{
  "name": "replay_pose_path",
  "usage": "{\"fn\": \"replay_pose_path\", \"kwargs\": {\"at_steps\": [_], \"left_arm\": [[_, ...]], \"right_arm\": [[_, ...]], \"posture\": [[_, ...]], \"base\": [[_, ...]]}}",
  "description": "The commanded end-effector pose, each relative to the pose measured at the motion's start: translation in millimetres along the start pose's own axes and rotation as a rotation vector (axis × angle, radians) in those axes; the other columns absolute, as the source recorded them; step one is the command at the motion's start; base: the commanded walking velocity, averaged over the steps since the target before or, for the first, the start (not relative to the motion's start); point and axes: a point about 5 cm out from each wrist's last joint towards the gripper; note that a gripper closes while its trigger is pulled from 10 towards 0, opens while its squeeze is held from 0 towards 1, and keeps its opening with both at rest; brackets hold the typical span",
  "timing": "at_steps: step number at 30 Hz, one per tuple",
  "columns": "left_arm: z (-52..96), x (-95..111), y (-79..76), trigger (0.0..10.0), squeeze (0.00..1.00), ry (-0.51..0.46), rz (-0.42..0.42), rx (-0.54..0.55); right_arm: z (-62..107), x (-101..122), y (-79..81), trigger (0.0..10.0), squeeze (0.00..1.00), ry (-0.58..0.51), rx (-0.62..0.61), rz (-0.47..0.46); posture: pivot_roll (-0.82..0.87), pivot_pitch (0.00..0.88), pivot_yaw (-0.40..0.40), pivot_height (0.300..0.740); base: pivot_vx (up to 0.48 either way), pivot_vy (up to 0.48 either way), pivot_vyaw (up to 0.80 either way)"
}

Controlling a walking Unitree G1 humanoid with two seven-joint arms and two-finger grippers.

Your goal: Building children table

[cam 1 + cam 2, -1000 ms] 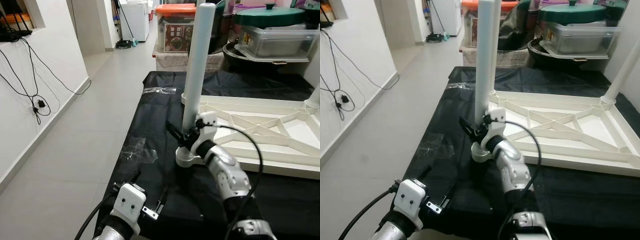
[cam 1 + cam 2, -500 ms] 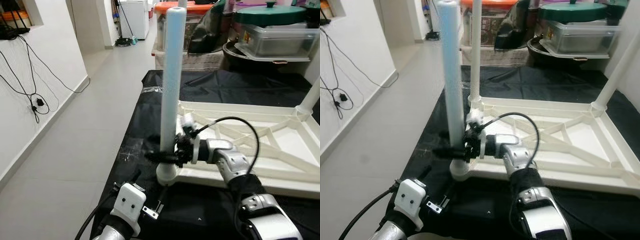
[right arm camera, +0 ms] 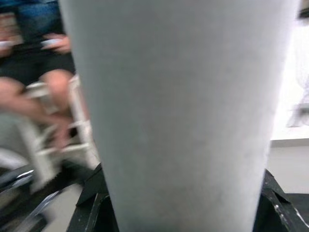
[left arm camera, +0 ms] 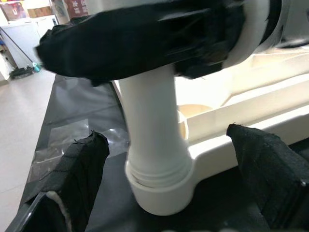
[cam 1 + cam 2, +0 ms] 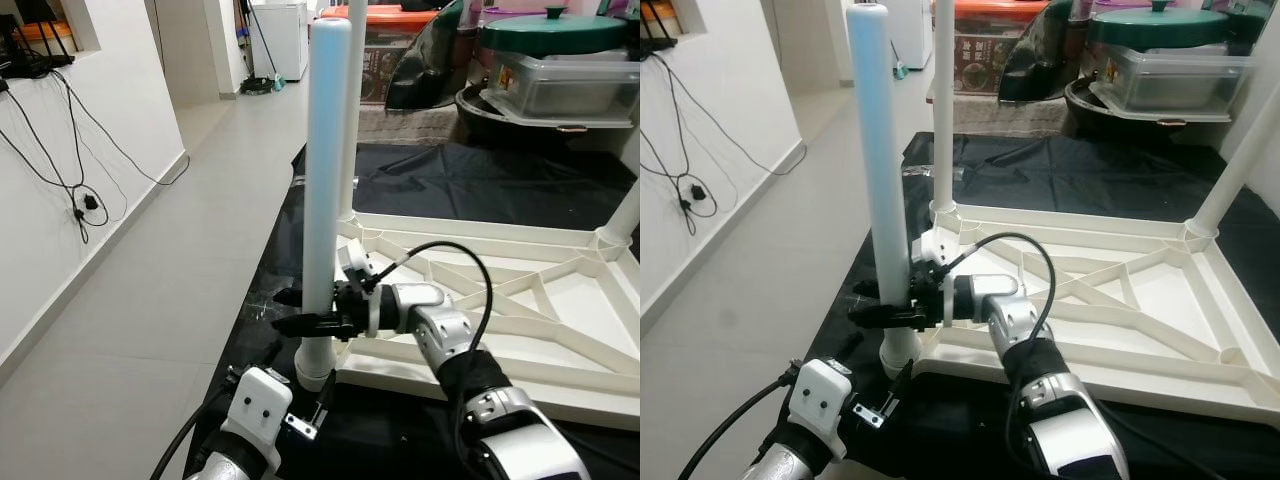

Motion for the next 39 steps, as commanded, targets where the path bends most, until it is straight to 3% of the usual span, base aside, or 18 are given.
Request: {"fn": "replay_pose_path", "kwargs": {"at_steps": [1,3,4,5,6,8,18,20,21,22,26,27,28,32,33,36,38,39], "left_arm": [[1.9,-3.2,0.6,10.0,0.00,0.014,0.010,0.003],[2.3,-3.9,1.2,10.0,0.00,0.016,0.011,-0.007],[2.3,-3.9,1.2,10.0,0.00,0.016,0.011,-0.007],[2.2,-4.5,1.4,10.0,0.00,0.017,0.010,-0.016],[2.2,-4.5,1.4,10.0,0.00,0.017,0.010,-0.016],[2.0,-4.7,0.5,10.0,0.00,0.018,0.009,-0.027],[1.3,-4.7,1.2,10.0,0.00,0.015,0.000,-0.019],[1.2,-4.7,1.4,10.0,0.00,0.014,0.000,-0.018],[1.0,-4.4,1.4,10.0,0.00,0.013,0.000,-0.018],[0.9,-4.2,1.5,10.0,0.00,0.012,0.000,-0.017],[0.5,-3.7,1.8,10.0,0.00,0.010,0.001,-0.015],[0.3,-3.6,2.0,10.0,0.00,0.009,0.002,-0.014],[0.3,-3.5,2.1,10.0,0.00,0.009,0.002,-0.013],[0.3,-3.5,2.2,10.0,0.00,0.008,0.002,-0.012],[0.3,-3.4,2.2,10.0,0.00,0.008,0.002,-0.012],[0.3,-3.4,2.2,10.0,0.00,0.008,0.002,-0.012],[-0.1,-3.4,2.2,10.0,0.00,0.007,0.002,-0.012],[-0.8,-3.3,2.0,10.0,0.00,0.007,0.002,-0.012]], "right_arm": [[0.9,-10.0,-5.3,0.0,0.00,0.005,-0.227,-0.024],[11.3,-16.1,-18.8,0.0,0.00,0.090,-0.631,0.045],[11.3,-16.1,-18.8,0.0,0.00,0.090,-0.631,0.045],[32.7,-18.9,-29.9,0.0,0.00,0.138,-1.047,0.024],[32.7,-18.9,-29.9,0.0,0.00,0.138,-1.047,0.024],[50.9,-19.0,-25.3,0.0,0.00,0.161,-1.297,0.047],[54.9,-26.4,-0.5,0.0,0.00,0.115,-1.631,-0.072],[49.0,-27.2,0.5,0.0,0.00,0.116,-1.621,-0.073],[41.8,-25.9,1.3,10.0,0.00,0.111,-1.593,-0.069],[32.1,-21.4,1.6,10.0,1.00,0.060,-1.514,-0.056],[18.9,-9.7,0.4,10.0,1.00,-0.037,-1.371,-0.002],[18.4,-7.7,-1.4,10.0,0.06,-0.055,-1.337,0.004],[15.2,-6.5,-3.0,10.0,0.00,-0.077,-1.266,-0.008],[9.8,-5.2,-4.7,10.0,0.00,-0.101,-1.130,-0.038],[5.3,-4.4,-5.7,10.0,0.00,-0.107,-0.961,-0.072],[5.3,-4.4,-5.7,10.0,0.00,-0.107,-0.961,-0.072],[4.8,-3.8,-6.3,10.0,0.00,-0.089,-0.781,-0.090],[10.5,-3.4,-8.3,10.0,0.00,-0.034,-0.569,-0.089]], "posture": [[-0.01,0.000,0.007,0.740],[-0.02,0.000,0.016,0.740],[-0.02,0.000,0.016,0.740],[-0.03,0.000,0.021,0.740],[-0.03,0.000,0.021,0.740],[-0.03,0.000,0.021,0.740],[-0.02,0.000,0.008,0.740],[-0.02,0.000,0.008,0.740],[-0.02,0.000,0.007,0.740],[-0.02,0.000,0.007,0.740],[-0.02,0.000,0.007,0.740],[-0.02,0.000,0.007,0.740],[-0.02,0.000,0.007,0.740],[-0.02,0.000,0.007,0.740],[-0.02,0.000,0.007,0.740],[-0.02,0.000,0.007,0.740],[-0.02,0.004,0.007,0.740],[-0.02,0.005,0.004,0.740]], "base": [[0.000,0.000,0.00],[0.000,0.000,0.00],[0.000,0.000,0.00],[0.000,0.000,0.00],[0.000,0.000,0.00],[0.000,0.000,0.00],[0.000,0.000,0.00],[0.000,0.000,0.00],[0.000,0.000,0.00],[0.000,0.000,0.00],[0.000,0.000,0.00],[0.000,0.000,0.00],[0.000,0.000,0.00],[0.000,0.000,0.00],[0.000,0.000,0.00],[0.000,0.000,0.00],[0.000,0.000,0.00],[0.000,0.000,0.00]]}}
Point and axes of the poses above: a point about 5 cm out from each wrist's last joint towards the gripper, its own z axis pointing back from the gripper into the wrist, its own x axis along the axis of the wrist's last joint, y = z × x, and after that the axes turned 4 degrees about z, right-handed
